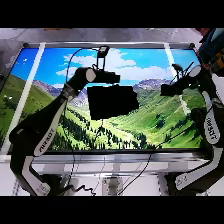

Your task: Fold the clothes and pants, and hang the long-sleeved shirts on hangers.

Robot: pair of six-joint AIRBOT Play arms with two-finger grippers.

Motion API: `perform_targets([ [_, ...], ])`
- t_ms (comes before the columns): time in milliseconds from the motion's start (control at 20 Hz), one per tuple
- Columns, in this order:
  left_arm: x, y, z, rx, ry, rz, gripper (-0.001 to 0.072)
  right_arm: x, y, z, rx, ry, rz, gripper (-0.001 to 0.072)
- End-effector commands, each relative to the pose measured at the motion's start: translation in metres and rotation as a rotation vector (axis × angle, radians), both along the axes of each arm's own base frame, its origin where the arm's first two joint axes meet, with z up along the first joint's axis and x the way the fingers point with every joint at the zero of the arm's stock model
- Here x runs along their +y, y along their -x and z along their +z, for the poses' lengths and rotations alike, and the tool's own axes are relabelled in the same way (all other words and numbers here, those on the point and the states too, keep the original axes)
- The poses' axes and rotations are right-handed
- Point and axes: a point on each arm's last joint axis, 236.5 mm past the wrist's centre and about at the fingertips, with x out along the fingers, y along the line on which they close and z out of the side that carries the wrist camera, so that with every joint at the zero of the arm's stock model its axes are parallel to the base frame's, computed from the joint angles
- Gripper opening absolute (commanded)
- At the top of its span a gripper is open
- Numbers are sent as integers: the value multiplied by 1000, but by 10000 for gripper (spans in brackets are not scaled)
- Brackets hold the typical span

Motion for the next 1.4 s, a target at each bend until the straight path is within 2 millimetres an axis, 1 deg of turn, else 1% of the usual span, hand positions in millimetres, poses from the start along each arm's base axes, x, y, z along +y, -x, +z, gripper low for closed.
perform_targets([
  [0,67,-5,-28,79,-174,39,8,71,15,10,-52,-368,133,22],
  [50,80,1,-36,133,-201,40,8,80,15,9,-57,-375,139,26],
  [100,89,8,-43,181,-220,39,8,87,11,8,-70,-366,143,127],
  [200,99,24,-56,266,-255,25,8,102,3,7,-106,-345,146,628],
  [250,100,29,-62,292,-266,18,7,108,-3,6,-130,-330,143,672],
  [350,96,31,-72,310,-274,7,8,123,-18,5,-188,-297,127,672],
  [450,86,36,-85,332,-282,-14,8,138,-30,5,-239,-271,115,672],
  [500,81,39,-91,341,-288,-25,8,144,-35,3,-265,-247,112,672],
  [550,75,42,-97,348,-294,-37,8,146,-43,1,-283,-219,83,672],
  [650,64,49,-107,362,-304,-62,8,142,-58,-5,-328,-136,32,671],
  [700,58,53,-112,369,-310,-74,8,139,-61,-9,-343,-88,28,671],
  [800,46,60,-120,378,-321,-101,8,129,-60,-18,-327,-26,26,671],
  [950,24,75,-127,383,-332,-149,8,117,-57,-31,-268,-21,-23,670],
  [1050,2,89,-127,395,-309,-188,8,113,-55,-41,-220,-44,-72,670],
  [1150,-23,110,-127,424,-280,-237,8,113,-50,-51,-164,-73,-99,667],
  [1250,-36,138,-131,467,-314,-298,8,122,-43,-57,-107,-133,-114,625],
  [1350,-48,169,-133,513,-351,-364,8,127,-42,-59,-83,-174,-127,624],
])
